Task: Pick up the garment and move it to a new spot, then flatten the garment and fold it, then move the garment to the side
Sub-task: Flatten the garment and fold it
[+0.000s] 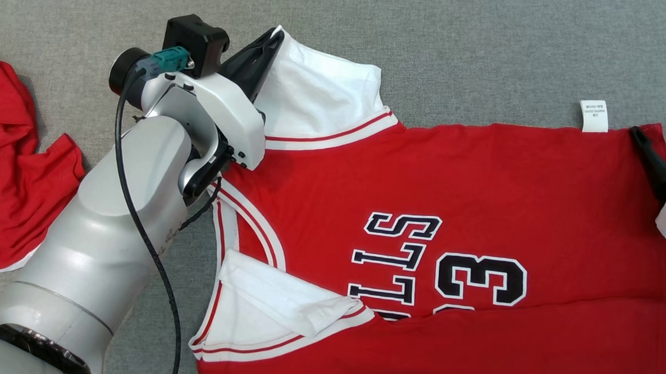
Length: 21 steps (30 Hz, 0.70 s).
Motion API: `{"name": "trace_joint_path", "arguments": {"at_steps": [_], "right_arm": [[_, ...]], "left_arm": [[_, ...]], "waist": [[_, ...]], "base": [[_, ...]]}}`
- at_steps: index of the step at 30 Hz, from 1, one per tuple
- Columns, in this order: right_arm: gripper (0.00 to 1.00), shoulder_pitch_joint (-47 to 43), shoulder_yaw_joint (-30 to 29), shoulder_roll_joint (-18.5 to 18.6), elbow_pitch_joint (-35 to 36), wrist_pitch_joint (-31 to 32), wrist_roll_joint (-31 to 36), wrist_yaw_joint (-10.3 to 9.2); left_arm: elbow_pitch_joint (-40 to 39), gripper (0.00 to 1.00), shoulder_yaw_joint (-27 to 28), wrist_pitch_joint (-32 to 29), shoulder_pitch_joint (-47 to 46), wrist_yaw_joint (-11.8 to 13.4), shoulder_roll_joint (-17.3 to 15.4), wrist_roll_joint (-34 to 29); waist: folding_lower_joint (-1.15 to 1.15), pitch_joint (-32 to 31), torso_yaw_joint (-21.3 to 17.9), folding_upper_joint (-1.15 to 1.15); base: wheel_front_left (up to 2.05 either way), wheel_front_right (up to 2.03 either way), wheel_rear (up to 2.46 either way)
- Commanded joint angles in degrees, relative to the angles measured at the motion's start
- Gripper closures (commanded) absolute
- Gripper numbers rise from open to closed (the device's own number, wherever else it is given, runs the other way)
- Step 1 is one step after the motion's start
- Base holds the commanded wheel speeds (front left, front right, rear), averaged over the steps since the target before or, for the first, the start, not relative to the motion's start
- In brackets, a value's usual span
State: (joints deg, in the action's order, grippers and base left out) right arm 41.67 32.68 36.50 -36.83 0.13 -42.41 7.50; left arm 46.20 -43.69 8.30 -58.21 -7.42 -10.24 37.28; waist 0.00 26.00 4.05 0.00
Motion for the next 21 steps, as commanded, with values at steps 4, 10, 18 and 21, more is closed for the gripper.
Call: {"name": "trace_joint_path", "arguments": {"at_steps": [4,10,18,21], "right_arm": [[1.00,1.47,2.90,0.60,-0.62,-0.11,-0.76,-0.02],[1.00,2.48,5.60,1.21,-2.08,-3.52,-2.17,-0.03],[1.00,0.60,6.92,0.22,-3.57,-8.09,-4.23,-0.02],[1.00,-0.34,7.40,0.16,-3.86,-10.38,-5.01,-0.02]], "left_arm": [[-0.66,1.00,-0.25,-0.23,0.11,0.21,-0.66,0.23],[-1.52,1.00,-0.40,-0.44,0.67,0.46,-1.21,0.61],[-3.56,1.00,0.21,0.00,2.94,0.45,-2.53,1.99],[-5.38,1.00,0.58,0.11,4.61,0.41,-3.52,3.04]], "waist": [[0.00,0.07,0.03,0.00],[0.00,-0.66,0.13,0.00],[0.00,-3.05,0.16,0.00],[0.00,-4.21,0.32,0.00]], "base": [[0.00,0.00,0.00],[0.00,0.00,0.00],[0.00,0.00,0.00],[0.00,0.00,0.00]]}}
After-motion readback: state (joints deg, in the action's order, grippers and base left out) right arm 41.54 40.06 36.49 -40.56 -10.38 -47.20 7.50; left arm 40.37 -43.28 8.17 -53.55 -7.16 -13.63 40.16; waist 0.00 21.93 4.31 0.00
